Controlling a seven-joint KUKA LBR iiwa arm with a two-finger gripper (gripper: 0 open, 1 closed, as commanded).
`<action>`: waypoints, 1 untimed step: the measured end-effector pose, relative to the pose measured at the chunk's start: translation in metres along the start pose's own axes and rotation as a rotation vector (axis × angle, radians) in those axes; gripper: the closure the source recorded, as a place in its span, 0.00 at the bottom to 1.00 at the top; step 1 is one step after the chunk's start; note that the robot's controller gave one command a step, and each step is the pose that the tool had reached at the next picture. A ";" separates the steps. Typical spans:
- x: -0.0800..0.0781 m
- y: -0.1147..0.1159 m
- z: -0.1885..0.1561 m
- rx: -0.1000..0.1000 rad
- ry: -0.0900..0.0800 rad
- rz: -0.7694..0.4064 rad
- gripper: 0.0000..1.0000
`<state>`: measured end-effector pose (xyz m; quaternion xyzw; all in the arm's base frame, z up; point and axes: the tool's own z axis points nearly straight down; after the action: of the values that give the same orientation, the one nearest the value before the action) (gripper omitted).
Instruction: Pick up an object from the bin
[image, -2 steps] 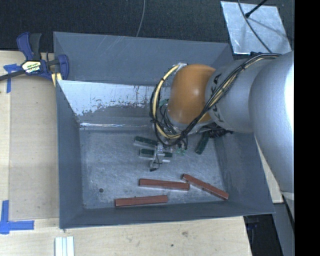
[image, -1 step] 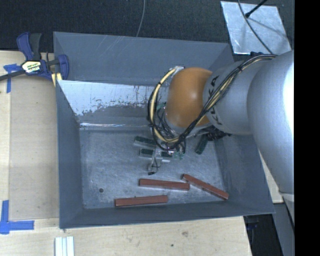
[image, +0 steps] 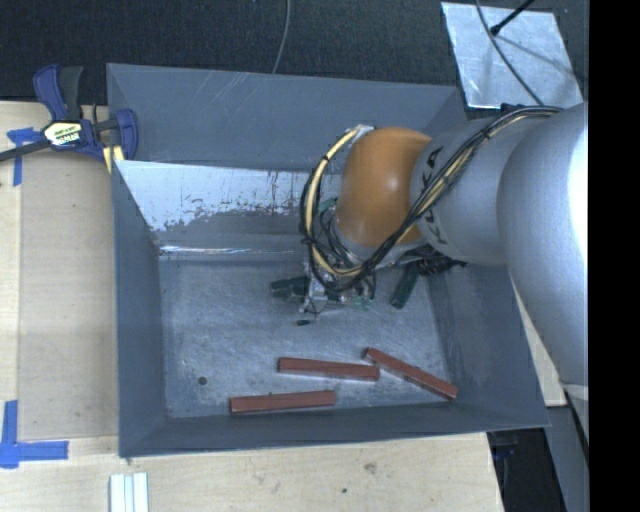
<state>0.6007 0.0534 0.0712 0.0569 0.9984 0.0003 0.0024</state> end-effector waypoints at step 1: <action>0.000 0.000 0.000 0.000 0.000 0.000 1.00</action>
Offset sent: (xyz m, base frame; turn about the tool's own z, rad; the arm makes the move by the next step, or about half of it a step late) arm 0.0001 0.0000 0.0308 0.0000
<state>0.6007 0.0535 0.0712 0.0568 0.9984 0.0004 0.0024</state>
